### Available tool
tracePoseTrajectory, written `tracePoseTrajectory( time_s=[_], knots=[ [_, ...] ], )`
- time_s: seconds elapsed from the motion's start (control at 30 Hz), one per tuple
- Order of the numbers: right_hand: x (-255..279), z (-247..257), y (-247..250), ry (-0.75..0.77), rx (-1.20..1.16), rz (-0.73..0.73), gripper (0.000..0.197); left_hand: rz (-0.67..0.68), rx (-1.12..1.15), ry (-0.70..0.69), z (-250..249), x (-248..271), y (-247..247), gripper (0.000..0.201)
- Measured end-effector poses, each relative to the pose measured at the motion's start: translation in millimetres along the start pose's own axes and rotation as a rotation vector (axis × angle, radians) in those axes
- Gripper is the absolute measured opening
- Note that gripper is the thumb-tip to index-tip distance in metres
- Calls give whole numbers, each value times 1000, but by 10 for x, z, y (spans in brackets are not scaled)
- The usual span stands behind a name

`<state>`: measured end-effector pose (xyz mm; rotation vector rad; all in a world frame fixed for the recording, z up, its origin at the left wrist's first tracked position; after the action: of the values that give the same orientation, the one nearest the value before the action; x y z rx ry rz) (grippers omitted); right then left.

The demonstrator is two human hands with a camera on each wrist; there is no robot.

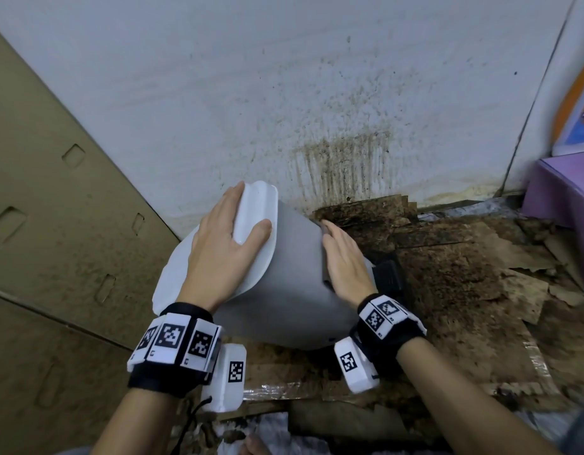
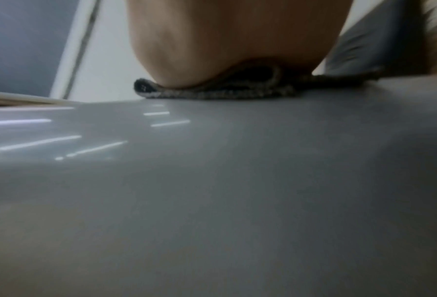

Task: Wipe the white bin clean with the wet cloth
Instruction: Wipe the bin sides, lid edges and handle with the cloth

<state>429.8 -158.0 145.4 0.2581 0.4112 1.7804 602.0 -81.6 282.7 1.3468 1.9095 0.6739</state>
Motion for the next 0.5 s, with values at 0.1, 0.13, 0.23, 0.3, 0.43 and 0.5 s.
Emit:
tracePoseTrajectory(
  time_s=[0.1, 0.13, 0.23, 0.3, 0.43, 0.5],
  knots=[
    [48, -455, 107, -178, 36, -10, 46, -11, 4, -1, -14, 16, -4, 84],
    [47, -527, 117, -209, 32, -11, 46, -15, 2, -6, -25, 15, -11, 83],
    [28, -566, 127, -250, -11, -28, 46, -18, -15, -11, -46, 4, -27, 78],
    [40, -543, 141, -260, -22, -59, 45, -18, -26, -12, -58, 10, -35, 76],
    [49, -312, 131, -219, -58, -83, 45, -19, -50, -23, -81, 20, -55, 75],
    [36, -57, 100, -136, -74, -78, 44, -16, -51, -24, -87, 17, -63, 76]
  ],
)
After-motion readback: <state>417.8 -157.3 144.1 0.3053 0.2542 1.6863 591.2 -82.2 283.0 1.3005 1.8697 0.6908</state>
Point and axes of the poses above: each hand's wrist, its own x-axis away from the middle knuckle, its own y-axis out of the back of the hand, z = x × y, the point moved 8 cm from there along -x, towards the middle knuckle
